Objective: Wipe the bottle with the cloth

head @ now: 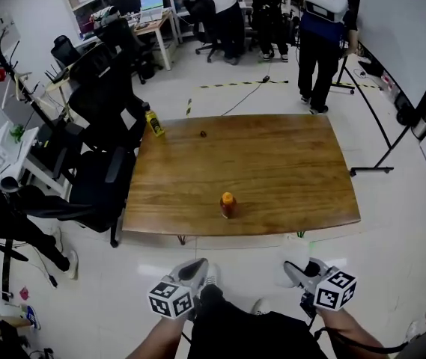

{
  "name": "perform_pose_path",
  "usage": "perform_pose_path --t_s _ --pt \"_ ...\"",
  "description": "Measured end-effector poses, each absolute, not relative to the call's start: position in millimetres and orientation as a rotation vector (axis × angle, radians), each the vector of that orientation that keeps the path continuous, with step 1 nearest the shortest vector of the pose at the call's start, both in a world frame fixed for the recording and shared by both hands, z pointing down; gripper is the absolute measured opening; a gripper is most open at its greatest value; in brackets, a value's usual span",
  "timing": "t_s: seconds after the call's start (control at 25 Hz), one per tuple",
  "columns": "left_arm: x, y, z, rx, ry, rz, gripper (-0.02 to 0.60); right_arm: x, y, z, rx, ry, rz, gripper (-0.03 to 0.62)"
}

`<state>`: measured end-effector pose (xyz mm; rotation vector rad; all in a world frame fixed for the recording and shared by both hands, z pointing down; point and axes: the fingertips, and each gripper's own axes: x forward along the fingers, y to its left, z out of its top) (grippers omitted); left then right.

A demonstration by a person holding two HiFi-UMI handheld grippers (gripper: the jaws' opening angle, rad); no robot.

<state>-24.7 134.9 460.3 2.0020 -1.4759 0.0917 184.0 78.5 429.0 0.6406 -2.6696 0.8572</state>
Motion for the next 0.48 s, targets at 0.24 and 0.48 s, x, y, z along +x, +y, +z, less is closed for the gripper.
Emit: perform_pose_path --t_s 0.24,0.48 --pt "-6.8 189.7 440.1 1.891 -1.490 -0.030 0.016 188.0 107.6 433.5 0.549 -2.685 0.846 0.074" --pt "-34.2 196.5 430.8 1.945 -1.499 0.014 0.016 171.1 128.2 420.2 0.559 -2.712 0.793 0.074"
